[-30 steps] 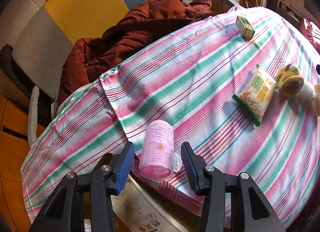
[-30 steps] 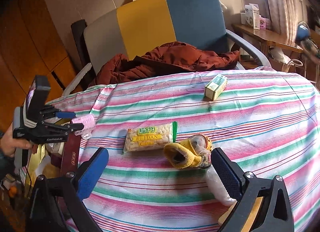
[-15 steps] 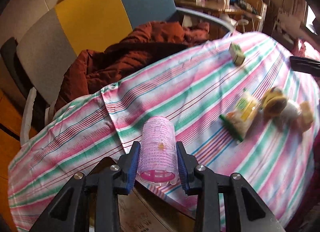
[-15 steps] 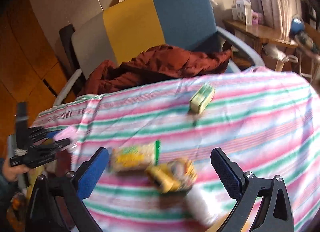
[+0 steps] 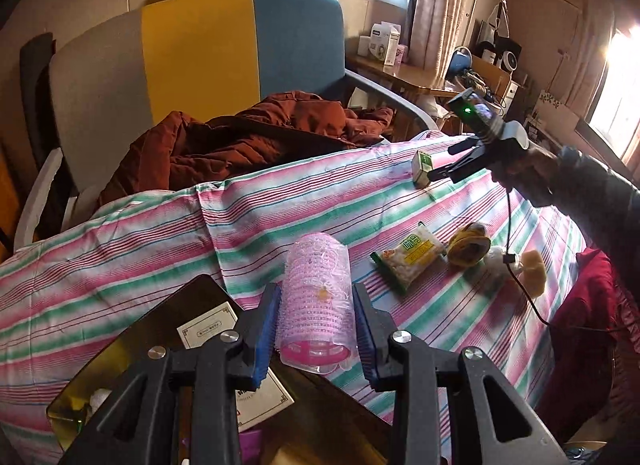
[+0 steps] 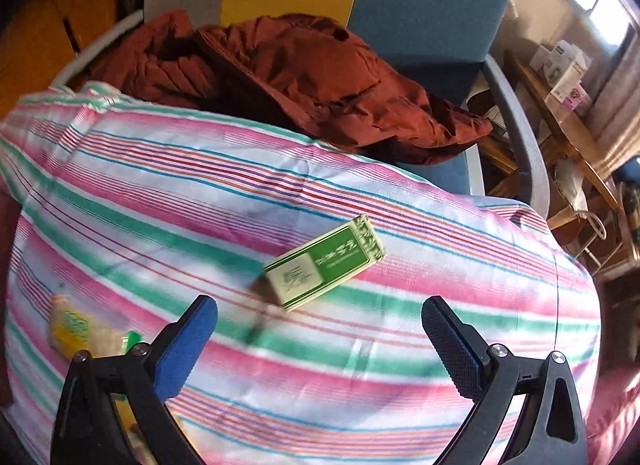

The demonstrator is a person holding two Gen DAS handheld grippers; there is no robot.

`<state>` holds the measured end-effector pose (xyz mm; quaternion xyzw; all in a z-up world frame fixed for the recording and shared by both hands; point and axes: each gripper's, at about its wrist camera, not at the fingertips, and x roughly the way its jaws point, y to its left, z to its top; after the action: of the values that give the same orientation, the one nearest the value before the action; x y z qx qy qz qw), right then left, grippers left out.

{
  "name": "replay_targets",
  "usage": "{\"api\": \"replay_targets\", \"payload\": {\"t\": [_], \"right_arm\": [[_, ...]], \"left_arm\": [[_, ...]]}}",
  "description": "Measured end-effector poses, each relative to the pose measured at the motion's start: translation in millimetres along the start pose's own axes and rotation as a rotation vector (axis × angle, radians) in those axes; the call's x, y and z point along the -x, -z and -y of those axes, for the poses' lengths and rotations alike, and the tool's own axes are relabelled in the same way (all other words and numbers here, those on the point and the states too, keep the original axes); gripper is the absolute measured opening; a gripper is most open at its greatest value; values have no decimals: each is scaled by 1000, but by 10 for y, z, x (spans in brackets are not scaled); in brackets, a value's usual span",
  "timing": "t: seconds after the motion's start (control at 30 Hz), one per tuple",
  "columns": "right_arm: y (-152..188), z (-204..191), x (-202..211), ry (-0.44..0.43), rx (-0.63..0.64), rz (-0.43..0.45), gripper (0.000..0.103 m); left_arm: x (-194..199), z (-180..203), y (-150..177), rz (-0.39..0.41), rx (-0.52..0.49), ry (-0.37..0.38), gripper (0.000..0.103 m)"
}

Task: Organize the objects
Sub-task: 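Grasp the pink hair roller with the left tool while the right tool reaches toward the green box, then grasp the green printed box with the right tool while the left tool holds the pink roller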

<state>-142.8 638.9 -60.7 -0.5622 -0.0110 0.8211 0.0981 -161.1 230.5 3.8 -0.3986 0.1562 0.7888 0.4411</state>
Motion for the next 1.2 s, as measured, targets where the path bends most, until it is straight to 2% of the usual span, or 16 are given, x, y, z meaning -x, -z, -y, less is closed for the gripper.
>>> {"api": "replay_targets", "payload": {"t": [0.23, 0.27, 0.33, 0.43, 0.6, 0.73, 0.93, 1.07, 1.2], "right_arm": [[-213, 21, -352, 5, 93, -78, 101], [-222, 8, -384, 13, 93, -81, 83], [-204, -17, -387, 2, 73, -84, 77], [-79, -76, -236, -10, 37, -34, 77], [202, -252, 318, -43, -42, 68, 77], [402, -611, 863, -116, -53, 174, 78], [656, -1431, 1425, -244, -13, 278, 78], [807, -2006, 1647, -326, 19, 317, 78], [986, -2562, 1770, -416, 52, 319, 78]], "left_arm": [[-18, 14, -14, 6, 39, 8, 35], [-10, 19, -11, 8, 43, 6, 35], [19, 24, 2, 13, 58, 11, 35], [110, 32, 58, 24, 79, 6, 35], [388, 20, 233, 67, 138, -17, 35], [729, -63, 493, 103, 212, -70, 35], [1225, -258, 970, 144, 326, -160, 35], [1484, -351, 1326, 165, 399, -211, 35], [1665, -425, 1655, 186, 448, -255, 35]]}}
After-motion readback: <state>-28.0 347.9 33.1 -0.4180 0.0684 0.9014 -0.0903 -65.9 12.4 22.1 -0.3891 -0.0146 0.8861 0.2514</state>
